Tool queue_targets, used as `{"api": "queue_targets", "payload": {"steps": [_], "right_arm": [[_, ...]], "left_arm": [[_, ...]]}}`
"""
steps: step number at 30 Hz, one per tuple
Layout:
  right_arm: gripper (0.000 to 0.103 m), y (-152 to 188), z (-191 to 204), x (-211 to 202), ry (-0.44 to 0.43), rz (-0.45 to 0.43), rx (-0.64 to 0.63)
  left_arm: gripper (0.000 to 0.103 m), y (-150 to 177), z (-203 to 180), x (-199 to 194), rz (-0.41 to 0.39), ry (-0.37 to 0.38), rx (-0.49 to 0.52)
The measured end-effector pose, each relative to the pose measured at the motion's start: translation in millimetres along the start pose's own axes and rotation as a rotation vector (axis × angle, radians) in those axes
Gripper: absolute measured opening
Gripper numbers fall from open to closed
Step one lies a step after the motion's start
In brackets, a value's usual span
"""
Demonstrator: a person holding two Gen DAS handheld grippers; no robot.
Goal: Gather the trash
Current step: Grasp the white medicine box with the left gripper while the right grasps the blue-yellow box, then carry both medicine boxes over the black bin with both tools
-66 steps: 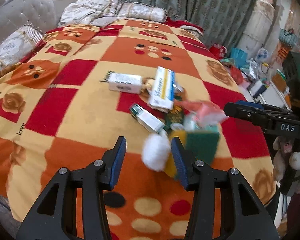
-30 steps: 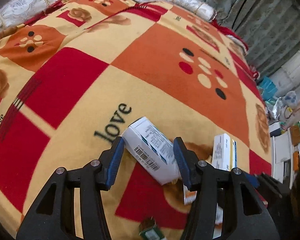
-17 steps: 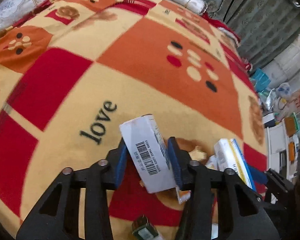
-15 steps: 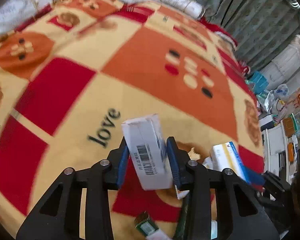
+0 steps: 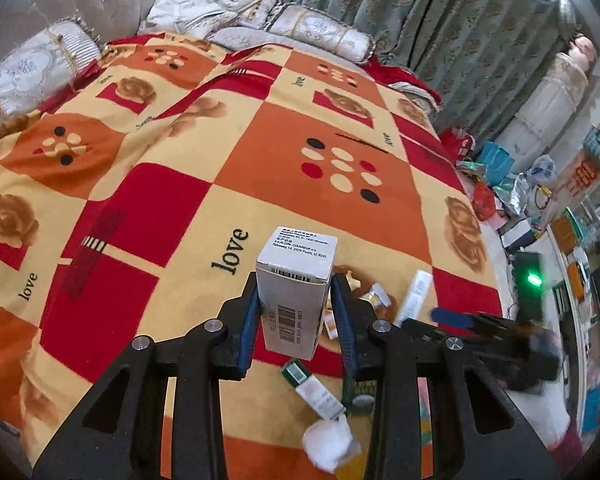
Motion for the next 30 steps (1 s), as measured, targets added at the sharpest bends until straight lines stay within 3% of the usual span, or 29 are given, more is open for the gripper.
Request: {"api": "queue_targets", "payload": {"steps": [4,5,6,8,12,16,23,30], "right_arm": [[0.069,-8.7,-0.7,18.6,-0.088,-0.013,0.060],[0.069,-9.2,1.7,20.6,-0.081,-0.022,0.056],[0.060,-9.1,6.1,18.8,-0.062,-0.048,0.038],[0.057,-6.8,16.3,15.2,-0.040,-0.066,-0.014],[0.056,1.9,26.2,-10.2,-0.006,-0.132,-0.099],[0.056,14.6,24.8,-49.1,-0.028,-0.194,-0.126],[0.056,57.6,9.2,-100.4,0.007,-0.251,-0.150],[0.056,118.8,-34.4,-127.9,0.084,-0.288,-0.105]], "left_arm": [[0.032,8.9,-2.2,-5.5,0.001,0.022,0.009],[0.032,11.3,-2.9,-6.1,0.005,0.025,0.011],[0.032,12.4,-3.7,-6.2,0.007,0.025,0.012],[0.032,15.7,-6.0,-7.8,0.010,0.028,0.020],[0.032,20.8,-15.9,-15.6,0.002,0.037,0.042],[0.032,24.2,-40.0,-29.5,-0.020,0.061,0.077],[0.032,45.8,-103.8,-43.0,-0.040,0.088,0.176],[0.032,77.1,-171.5,-21.8,0.003,0.109,0.257]]}}
Point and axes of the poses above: each gripper's, at about its wrist camera, not at the fingertips, and x roughly the way its jaws point, z to its left, y to its underside, the point moved 1 cm from there along x, roughly the way its jaws point, and after that the axes turned 13 degrees about z, right-handed, at the moved point
